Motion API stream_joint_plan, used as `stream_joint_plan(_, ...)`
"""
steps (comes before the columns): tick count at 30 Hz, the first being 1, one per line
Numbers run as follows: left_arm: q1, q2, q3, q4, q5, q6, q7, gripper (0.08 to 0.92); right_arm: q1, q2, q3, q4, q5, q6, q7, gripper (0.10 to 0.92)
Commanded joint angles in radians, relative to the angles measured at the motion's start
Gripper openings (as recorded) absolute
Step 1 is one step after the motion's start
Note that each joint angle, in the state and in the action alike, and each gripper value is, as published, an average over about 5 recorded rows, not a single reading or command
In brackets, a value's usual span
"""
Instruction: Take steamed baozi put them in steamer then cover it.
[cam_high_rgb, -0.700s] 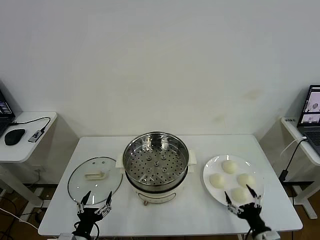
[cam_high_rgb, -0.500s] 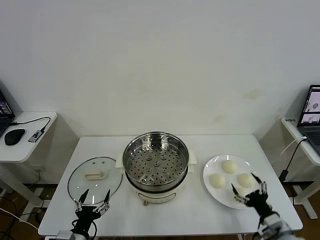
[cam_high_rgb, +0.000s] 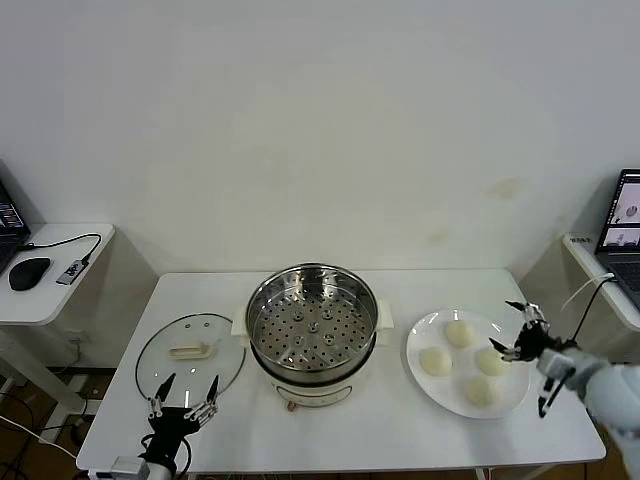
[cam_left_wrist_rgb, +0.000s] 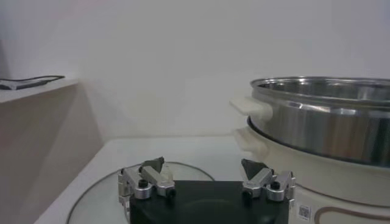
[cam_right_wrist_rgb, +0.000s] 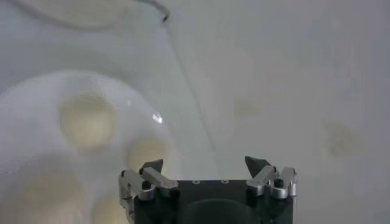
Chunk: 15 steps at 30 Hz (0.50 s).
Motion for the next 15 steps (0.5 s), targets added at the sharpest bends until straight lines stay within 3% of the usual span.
stream_joint_plan(1, -0.001, -0.001, 0.004, -0.010, -0.012, 0.001, -0.001, 0.823, 0.458, -0.138, -0.396, -0.172, -0.017, -0.039, -0.325, 0.823)
stream_joint_plan(8, -0.002, -0.002, 0.001, -0.017, -0.012, 0.001, -0.002, 0.823, 0.755, -0.068, -0.741, -0.309, 0.058, -0.031, -0.377, 0.823)
stream_joint_plan(15, -0.008, 0.000, -0.002, -0.011, -0.012, 0.004, -0.003, 0.823, 0.858, 0.026, -0.855, -0.402, 0.077, -0.032, -0.412, 0.823)
